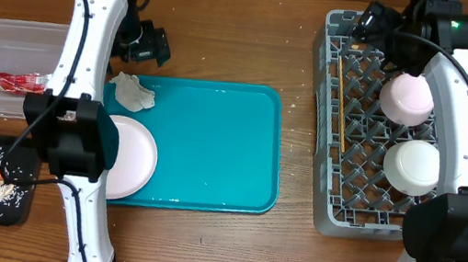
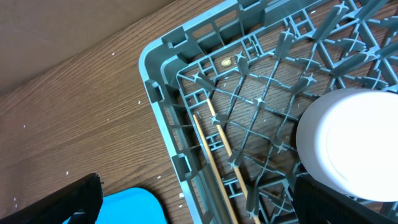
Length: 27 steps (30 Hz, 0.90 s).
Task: Sort waste into correct bins and load items into the dishwasher
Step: 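Move the left gripper to the crumpled tissue and grasp it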
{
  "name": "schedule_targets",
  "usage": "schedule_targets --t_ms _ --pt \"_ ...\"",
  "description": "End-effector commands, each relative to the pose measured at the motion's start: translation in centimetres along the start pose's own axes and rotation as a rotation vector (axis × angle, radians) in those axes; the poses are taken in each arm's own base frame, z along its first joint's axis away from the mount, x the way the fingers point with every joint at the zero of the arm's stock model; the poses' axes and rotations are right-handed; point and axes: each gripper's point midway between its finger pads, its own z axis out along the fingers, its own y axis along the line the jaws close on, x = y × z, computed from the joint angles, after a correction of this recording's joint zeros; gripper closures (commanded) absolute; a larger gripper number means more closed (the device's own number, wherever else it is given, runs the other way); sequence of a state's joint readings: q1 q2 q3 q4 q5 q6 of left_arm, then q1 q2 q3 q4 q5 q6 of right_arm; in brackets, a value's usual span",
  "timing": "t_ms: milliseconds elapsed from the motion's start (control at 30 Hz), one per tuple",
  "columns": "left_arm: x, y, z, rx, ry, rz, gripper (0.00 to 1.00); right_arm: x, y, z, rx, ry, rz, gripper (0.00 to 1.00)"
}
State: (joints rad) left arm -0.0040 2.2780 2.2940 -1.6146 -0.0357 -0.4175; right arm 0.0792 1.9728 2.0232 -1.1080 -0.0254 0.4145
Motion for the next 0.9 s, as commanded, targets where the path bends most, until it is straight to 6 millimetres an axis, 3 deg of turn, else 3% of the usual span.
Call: schedule_targets --t_ms 0,367,500,700,867 --pt "0.0 0.9 1.9 -0.037 0.014 0.065 0.00 -0.4 0.0 -0.2 -0.001 -0.015 0.002 0.00" --pt "-1.4 2.5 6.5 -0.178 -0.051 0.052 0.00 -0.4 0.0 -0.2 -0.001 -0.015 0.002 0.00" --pt "-0.2 2.3 9.1 -0.174 -0.008 0.074 0.01 -0.4 0.0 -0.2 -0.001 -0.015 0.002 0.00" --pt "0.9 1.6 11.4 -0.165 0.016 0.112 0.03 -0.4 0.0 -0.2 -0.001 -0.015 0.002 0.00" --pt "0.3 0.6 11.7 -0.151 -0.025 0.128 0.19 -0.4 0.0 -0.2 -0.001 -0.015 0.002 0.00"
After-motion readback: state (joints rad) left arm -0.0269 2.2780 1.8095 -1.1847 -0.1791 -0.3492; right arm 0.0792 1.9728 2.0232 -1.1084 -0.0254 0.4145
